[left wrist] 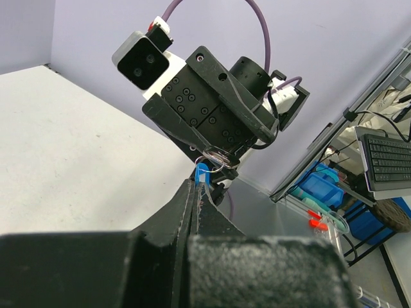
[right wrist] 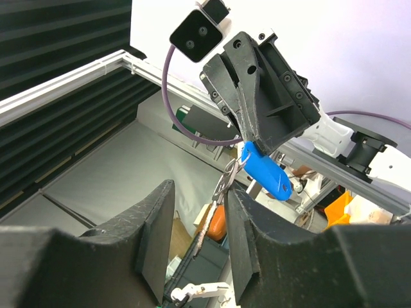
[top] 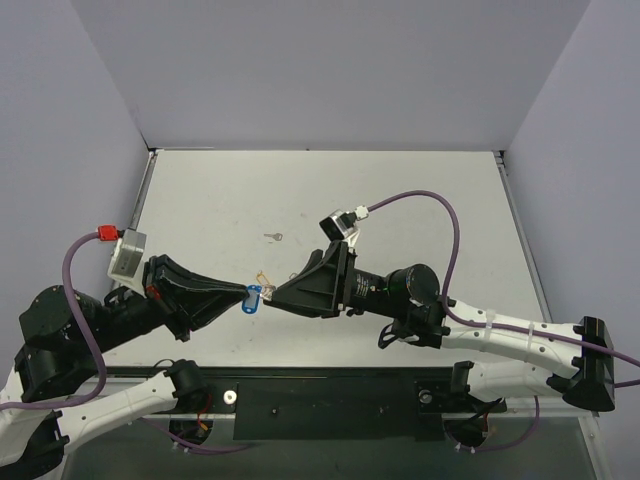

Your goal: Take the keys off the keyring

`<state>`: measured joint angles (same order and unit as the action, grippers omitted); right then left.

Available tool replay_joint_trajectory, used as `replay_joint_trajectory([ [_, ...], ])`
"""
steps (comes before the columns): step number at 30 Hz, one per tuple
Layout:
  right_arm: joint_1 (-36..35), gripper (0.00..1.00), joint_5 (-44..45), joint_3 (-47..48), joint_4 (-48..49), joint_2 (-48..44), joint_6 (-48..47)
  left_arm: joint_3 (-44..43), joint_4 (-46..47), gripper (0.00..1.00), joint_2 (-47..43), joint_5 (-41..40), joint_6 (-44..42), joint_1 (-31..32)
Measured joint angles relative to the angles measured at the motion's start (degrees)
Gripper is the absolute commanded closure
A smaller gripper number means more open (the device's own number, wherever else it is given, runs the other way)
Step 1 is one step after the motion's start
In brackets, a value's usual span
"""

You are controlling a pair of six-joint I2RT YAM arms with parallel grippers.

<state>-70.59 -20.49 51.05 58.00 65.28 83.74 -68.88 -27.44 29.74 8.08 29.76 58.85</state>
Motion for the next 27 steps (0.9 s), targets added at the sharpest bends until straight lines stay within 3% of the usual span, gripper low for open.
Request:
replay_joint_trajectory([
  [13, -0.04, 0.78, -0.07, 0.09, -2.51, 0.28, -0.96, 0.0, -0.7, 1.0, 0.0, -0.22, 0.0, 0.0],
  [17, -0.28, 0.83, -0.13, 0.24, -3.54, 0.72, -1.55, 0.0, -0.68, 1.0, 0.0, -0.13, 0.02, 0.0],
  [23, -0.39, 0.99, -0.24, 0.33, -5.25, 0.9, -2.34, 0.0, -0.68, 1.0, -0.07, 0.31, 0.0, 0.0],
  [27, -0.39, 1.0, -0.35, 0.55, -6.19, 0.9, -2.91, -0.04, -0.79, 1.0, -0.31, 0.52, 0.0, 0.0],
])
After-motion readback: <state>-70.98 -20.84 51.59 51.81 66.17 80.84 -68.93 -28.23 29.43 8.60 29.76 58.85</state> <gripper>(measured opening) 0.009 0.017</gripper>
